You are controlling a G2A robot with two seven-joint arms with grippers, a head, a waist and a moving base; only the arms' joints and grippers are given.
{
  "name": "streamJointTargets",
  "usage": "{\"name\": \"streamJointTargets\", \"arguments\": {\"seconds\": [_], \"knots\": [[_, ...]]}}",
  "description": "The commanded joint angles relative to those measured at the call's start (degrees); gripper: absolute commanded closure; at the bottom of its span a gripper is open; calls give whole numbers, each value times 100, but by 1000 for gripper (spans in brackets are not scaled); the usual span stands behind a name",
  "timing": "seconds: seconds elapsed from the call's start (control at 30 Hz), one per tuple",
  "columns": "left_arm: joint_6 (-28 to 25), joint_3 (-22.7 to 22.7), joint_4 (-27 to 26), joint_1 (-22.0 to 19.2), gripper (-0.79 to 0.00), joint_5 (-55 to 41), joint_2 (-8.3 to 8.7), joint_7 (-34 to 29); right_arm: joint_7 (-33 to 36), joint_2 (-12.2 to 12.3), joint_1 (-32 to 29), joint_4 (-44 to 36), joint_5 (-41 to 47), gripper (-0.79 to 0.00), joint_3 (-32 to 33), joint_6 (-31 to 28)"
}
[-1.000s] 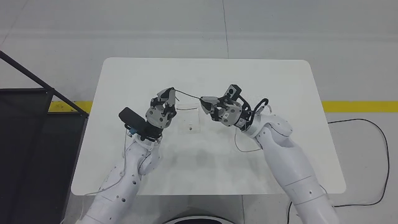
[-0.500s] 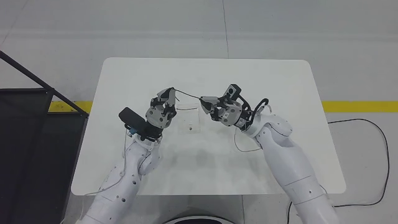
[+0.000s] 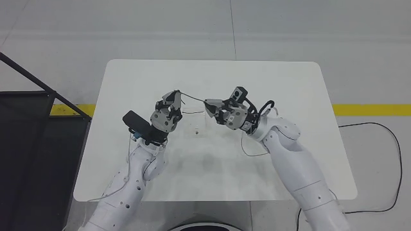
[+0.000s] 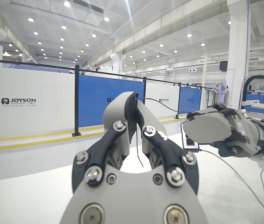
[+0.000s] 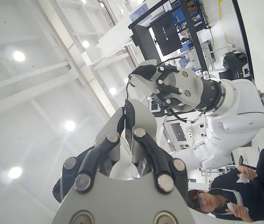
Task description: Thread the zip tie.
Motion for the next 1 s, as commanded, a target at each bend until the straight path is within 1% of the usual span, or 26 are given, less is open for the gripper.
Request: {"name": "streamJointTargets", "arguments": {"seconds": [0.0, 0.37, 0.53, 0.97], "knots": [[0, 0, 0, 0, 0, 0, 0, 0, 25, -1, -9, -3, 9, 0, 1, -20], [0, 0, 0, 0, 0, 0, 0, 0, 348, 55, -228, -148, 142, 0, 231, -147], [0, 0, 0, 0, 0, 0, 0, 0, 263, 92, -366, -396, 205, 0, 382, -71], [0, 0, 0, 0, 0, 0, 0, 0, 263, 92, -366, -396, 205, 0, 382, -71]]}}
